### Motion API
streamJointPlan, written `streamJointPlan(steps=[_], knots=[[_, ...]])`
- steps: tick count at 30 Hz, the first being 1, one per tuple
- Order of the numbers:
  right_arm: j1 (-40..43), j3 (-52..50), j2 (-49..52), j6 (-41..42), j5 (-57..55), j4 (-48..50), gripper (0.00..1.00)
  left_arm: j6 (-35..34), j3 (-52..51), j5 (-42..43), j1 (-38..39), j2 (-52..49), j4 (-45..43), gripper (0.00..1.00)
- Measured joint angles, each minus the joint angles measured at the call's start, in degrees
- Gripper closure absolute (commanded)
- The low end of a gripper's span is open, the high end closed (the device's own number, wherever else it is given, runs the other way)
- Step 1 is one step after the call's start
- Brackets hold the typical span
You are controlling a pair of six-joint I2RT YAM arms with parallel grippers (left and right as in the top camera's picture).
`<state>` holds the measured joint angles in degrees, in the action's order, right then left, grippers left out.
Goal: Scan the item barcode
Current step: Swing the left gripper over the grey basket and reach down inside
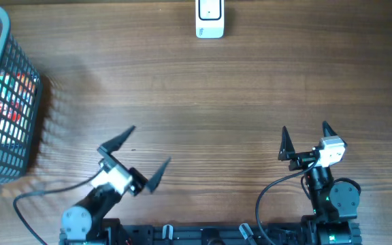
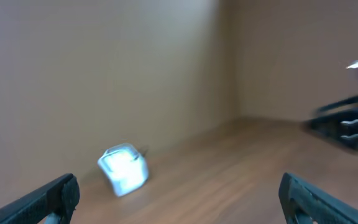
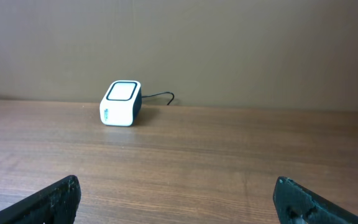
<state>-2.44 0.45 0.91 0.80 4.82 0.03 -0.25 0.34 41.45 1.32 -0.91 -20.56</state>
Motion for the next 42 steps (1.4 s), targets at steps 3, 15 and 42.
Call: streamJointPlan(steps=[3,15,42], knots=[[0.0,0.0,0.0,0.0,0.0,0.0,0.0,-4.26,0.0,5.09,0.0,-0.07,-8.26,0.0],[0.0,0.0,0.0,0.0,0.0,0.0,0.0,-5.95,19.98,-1.42,-1.01,-3.41,12.81,0.0],[0.0,-0.04,-0.02,0.0,0.0,0.0,0.0,-5.79,115.95,-36.7,-1.81,-70.16,92.04,0.0]])
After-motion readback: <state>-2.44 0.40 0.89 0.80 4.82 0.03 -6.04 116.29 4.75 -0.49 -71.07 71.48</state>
